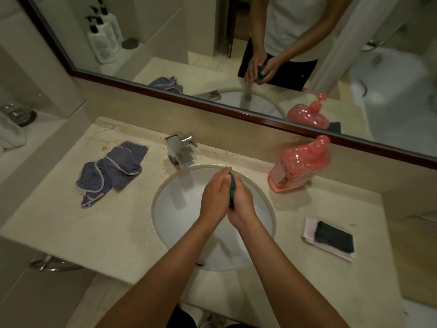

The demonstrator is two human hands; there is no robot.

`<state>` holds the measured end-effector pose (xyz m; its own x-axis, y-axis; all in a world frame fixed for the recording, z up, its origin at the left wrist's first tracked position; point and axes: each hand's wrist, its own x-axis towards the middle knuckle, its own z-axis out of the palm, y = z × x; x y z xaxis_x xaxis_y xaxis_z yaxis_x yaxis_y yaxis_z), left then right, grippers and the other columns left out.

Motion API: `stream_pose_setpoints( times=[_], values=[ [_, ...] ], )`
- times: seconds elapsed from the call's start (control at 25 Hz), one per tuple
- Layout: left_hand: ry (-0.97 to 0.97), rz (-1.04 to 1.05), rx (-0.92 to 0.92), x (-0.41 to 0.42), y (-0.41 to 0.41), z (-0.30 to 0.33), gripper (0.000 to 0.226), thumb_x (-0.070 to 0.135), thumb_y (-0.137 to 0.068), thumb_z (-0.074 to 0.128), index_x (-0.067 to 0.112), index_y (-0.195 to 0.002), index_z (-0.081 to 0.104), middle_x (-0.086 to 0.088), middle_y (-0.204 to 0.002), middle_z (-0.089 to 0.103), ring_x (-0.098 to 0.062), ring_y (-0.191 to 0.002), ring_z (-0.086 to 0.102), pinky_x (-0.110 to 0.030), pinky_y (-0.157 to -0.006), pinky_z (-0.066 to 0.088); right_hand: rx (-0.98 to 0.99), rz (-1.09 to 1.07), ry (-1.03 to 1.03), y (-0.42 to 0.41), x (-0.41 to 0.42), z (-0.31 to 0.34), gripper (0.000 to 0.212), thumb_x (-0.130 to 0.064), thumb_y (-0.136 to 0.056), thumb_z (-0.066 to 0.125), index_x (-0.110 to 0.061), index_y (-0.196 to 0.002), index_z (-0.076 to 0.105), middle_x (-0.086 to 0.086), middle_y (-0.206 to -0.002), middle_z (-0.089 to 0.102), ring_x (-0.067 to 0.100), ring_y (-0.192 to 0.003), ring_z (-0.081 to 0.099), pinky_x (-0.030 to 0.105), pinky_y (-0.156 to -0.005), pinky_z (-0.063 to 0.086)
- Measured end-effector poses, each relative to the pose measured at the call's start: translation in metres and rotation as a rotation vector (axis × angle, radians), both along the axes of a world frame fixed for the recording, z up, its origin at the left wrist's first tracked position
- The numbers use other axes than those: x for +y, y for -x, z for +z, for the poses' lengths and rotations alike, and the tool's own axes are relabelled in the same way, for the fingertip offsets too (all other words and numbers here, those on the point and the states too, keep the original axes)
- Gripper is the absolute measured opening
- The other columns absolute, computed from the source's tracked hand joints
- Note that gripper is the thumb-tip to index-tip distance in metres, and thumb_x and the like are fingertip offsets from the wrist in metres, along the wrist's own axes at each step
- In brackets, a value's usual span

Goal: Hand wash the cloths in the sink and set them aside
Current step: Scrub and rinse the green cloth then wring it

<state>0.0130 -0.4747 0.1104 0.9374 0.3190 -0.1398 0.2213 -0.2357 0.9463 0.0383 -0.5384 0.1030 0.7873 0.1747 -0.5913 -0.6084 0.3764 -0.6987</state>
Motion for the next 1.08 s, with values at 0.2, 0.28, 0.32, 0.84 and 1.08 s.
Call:
stream_pose_setpoints(
  times=[0.2, 0.28, 0.32, 0.84, 1.08],
  values=[
    [0.301, 0.078, 0.046, -0.003, 0.007, 0.023, 0.035, 0.025, -0.109, 0.035, 0.019, -0.116, 0.069, -0.005, -0.112, 0.072, -0.019, -0.108, 0.068, -0.035, -0.093, 0.057, 0.030, -0.028, 0.103, 0.009, 0.002, 0.029, 0.034, -0.043, -0.103, 0.051, -0.016, -0.097, 0.071, 0.002, -0.080, 0.073, 0.014, -0.071, 0.070, 0.020, -0.041, 0.045],
    [0.305, 0.089, 0.058, -0.003, 0.006, 0.029, 0.036, 0.028, -0.109, 0.035, 0.020, -0.103, 0.070, -0.007, -0.100, 0.073, -0.020, -0.098, 0.070, -0.036, -0.085, 0.057, -0.002, -0.056, 0.160, 0.010, 0.006, 0.033, 0.035, -0.042, -0.102, 0.053, -0.014, -0.091, 0.072, 0.001, -0.074, 0.072, 0.013, -0.068, 0.070, 0.021, -0.046, 0.048],
    [0.307, 0.089, 0.066, -0.003, 0.006, 0.030, 0.036, 0.030, -0.109, 0.035, 0.020, -0.101, 0.069, -0.007, -0.098, 0.073, -0.020, -0.096, 0.070, -0.035, -0.083, 0.056, -0.023, -0.067, 0.188, 0.008, 0.008, 0.035, 0.036, -0.041, -0.102, 0.053, -0.013, -0.090, 0.072, 0.002, -0.073, 0.072, 0.013, -0.067, 0.070, 0.022, -0.048, 0.049],
    [0.379, -0.074, 0.165, 0.049, 0.000, 0.025, 0.027, 0.039, -0.108, 0.036, 0.040, -0.103, 0.062, 0.020, -0.103, 0.067, 0.018, -0.087, 0.062, 0.000, -0.069, 0.044, -0.123, -0.193, 0.459, 0.003, 0.061, 0.036, 0.052, -0.027, -0.102, 0.050, -0.022, -0.053, 0.067, -0.005, -0.054, 0.063, 0.007, -0.052, 0.060, 0.019, -0.048, 0.045],
    [0.385, -0.180, 0.174, 0.068, 0.000, 0.016, 0.031, 0.038, -0.109, 0.036, 0.034, -0.104, 0.066, 0.009, -0.104, 0.072, 0.006, -0.091, 0.067, -0.010, -0.074, 0.048, -0.180, -0.253, 0.553, 0.015, 0.079, 0.033, 0.049, -0.030, -0.104, 0.045, -0.024, -0.062, 0.070, -0.002, -0.063, 0.069, 0.010, -0.060, 0.065, 0.027, -0.059, 0.050]
  ],
)
